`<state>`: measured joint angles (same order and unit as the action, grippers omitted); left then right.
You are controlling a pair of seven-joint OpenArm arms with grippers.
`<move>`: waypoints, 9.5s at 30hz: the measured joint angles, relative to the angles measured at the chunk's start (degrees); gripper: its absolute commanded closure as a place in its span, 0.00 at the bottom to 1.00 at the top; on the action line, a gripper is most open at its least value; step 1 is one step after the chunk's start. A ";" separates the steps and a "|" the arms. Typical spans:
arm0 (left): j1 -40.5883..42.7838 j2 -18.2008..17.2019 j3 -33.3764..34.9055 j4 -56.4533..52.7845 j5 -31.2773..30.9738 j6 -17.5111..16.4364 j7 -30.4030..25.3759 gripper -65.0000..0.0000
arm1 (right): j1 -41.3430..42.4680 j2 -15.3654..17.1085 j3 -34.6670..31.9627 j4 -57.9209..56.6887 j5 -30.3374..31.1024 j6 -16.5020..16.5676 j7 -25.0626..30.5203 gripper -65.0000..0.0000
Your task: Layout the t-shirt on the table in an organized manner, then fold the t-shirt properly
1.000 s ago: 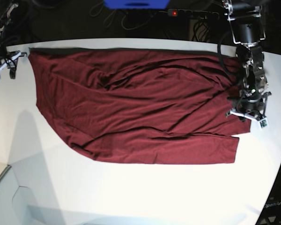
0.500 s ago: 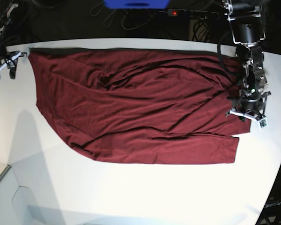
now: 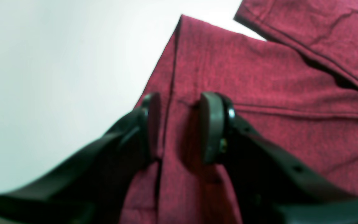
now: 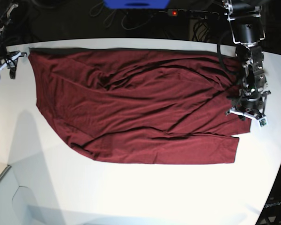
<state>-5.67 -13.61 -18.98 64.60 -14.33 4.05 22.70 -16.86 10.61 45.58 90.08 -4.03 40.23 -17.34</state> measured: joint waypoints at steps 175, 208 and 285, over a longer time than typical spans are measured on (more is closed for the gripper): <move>17.40 2.21 -3.65 16.46 -0.46 -0.22 0.17 0.47 | 6.25 -6.69 -15.65 14.12 2.99 -0.09 -7.91 0.45; 17.51 3.30 -3.91 16.57 -0.68 -0.20 -0.24 0.47 | 34.75 -15.26 -40.50 -32.65 3.45 -0.22 -6.36 0.45; 15.45 3.39 1.46 35.74 -10.97 0.11 0.90 0.19 | 4.46 -10.69 -62.38 6.67 2.99 -0.26 -16.85 1.00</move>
<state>9.78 -10.22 -17.52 100.33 -25.30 4.16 23.59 -12.40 -0.08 -16.80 96.75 -1.04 39.97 -34.20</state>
